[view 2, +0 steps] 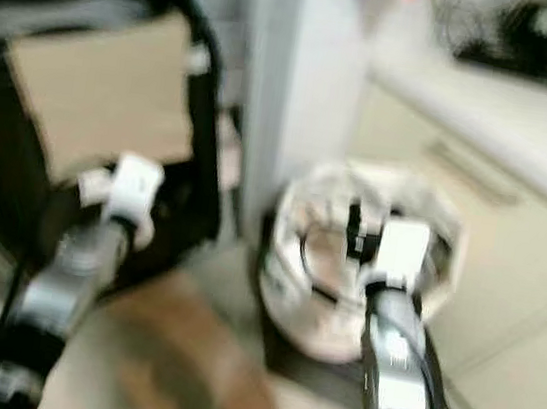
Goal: Clothes washing
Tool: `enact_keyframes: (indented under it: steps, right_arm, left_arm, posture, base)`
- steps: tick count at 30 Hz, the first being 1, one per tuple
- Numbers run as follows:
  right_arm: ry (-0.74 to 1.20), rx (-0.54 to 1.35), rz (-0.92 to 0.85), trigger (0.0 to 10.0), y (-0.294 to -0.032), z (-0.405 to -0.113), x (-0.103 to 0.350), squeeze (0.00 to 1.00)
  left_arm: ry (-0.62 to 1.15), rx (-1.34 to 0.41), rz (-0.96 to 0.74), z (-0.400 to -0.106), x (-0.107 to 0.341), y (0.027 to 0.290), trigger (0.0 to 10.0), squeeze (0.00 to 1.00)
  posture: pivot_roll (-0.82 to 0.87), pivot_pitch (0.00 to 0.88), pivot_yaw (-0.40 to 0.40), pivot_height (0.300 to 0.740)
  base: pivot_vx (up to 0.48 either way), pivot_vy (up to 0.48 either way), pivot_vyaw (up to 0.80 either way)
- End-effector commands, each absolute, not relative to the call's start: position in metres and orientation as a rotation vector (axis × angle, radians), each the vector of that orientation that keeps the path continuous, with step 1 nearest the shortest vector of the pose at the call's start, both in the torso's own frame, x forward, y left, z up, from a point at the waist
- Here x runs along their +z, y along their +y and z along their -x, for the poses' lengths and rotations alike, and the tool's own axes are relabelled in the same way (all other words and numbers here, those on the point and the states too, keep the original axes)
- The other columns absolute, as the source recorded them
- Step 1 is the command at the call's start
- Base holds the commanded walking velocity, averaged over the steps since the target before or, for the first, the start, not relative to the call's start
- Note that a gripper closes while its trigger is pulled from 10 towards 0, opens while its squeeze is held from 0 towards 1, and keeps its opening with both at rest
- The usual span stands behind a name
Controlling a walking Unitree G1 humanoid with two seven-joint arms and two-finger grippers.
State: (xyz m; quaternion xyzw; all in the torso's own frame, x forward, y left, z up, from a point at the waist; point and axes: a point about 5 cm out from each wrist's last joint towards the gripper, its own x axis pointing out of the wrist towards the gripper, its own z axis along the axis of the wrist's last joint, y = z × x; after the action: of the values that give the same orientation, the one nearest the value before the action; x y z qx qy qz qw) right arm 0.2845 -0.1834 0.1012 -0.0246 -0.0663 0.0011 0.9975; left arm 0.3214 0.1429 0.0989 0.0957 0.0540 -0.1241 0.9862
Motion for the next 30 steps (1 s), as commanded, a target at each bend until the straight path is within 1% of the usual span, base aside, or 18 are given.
enact_keyframes:
  steps: [1, 4, 6, 10, 12, 14, 24, 30]
  right_arm:
    - [-0.148, -0.025, 0.049, 10.0, -0.189, -0.283, 0.103, 0.0]
    - [-0.142, -0.038, 0.047, 10.0, -0.191, -0.282, 0.1, 0.0]
    - [-0.142, -0.016, 0.053, 10.0, -0.188, -0.284, 0.1, 0.0]
    - [-0.149, 0.011, 0.052, 10.0, -0.185, -0.286, 0.101, 0.0]
    - [-0.169, 0.035, 0.091, 10.0, -0.18, -0.288, 0.104, 0.0]
    - [-0.171, 0.033, 0.108, 10.0, -0.179, -0.292, 0.108, 0.0]
    - [-0.185, 0.022, 0.121, 10.0, -0.182, -0.297, 0.113, 0.0]
    - [-0.205, 0.051, 0.124, 10.0, -0.178, -0.297, 0.119, 0.0]
  left_arm:
    - [0.072, -0.286, -0.21, -0.326, 0.106, 0.129, 10.0, 0.0]
    - [0.046, -0.32, -0.233, -0.329, 0.108, 0.123, 10.0, 0.0]
    - [0.032, -0.348, -0.224, -0.329, 0.109, 0.117, 10.0, 0.0]
    - [-0.019, -0.384, -0.27, -0.329, 0.115, 0.109, 10.0, 0.0]
    - [-0.044, -0.388, -0.275, -0.328, 0.118, 0.106, 10.0, 0.0]
    - [-0.06, -0.389, -0.273, -0.327, 0.12, 0.103, 10.0, 0.0]
    - [-0.079, -0.397, -0.289, -0.328, 0.123, 0.101, 10.0, 0.0]
    - [-0.076, -0.393, -0.294, -0.336, 0.13, 0.102, 10.0, 0.0]
  posture:
    - [-0.13, 0.0, 0.045, 0.74]
    - [-0.14, 0.0, 0.054, 0.74]
    - [-0.15, 0.0, 0.058, 0.74]
    - [-0.15, 0.0, 0.053, 0.74]
    - [-0.15, 0.0, 0.052, 0.726]
    - [-0.15, 0.0, 0.052, 0.726]
    - [-0.15, 0.0, 0.055, 0.726]
    - [-0.16, 0.0, 0.062, 0.726]
  base:
    - [0.0, 0.0, -0.7]
    - [0.0, 0.0, -0.67]
    - [0.0, 0.0, -0.67]
    - [0.0, 0.0, -0.6]
    - [0.465, 0.0, 0.0]
    - [0.465, 0.0, 0.0]
    - [0.472, 0.0, 0.0]
    - [0.48, 0.0, 0.0]
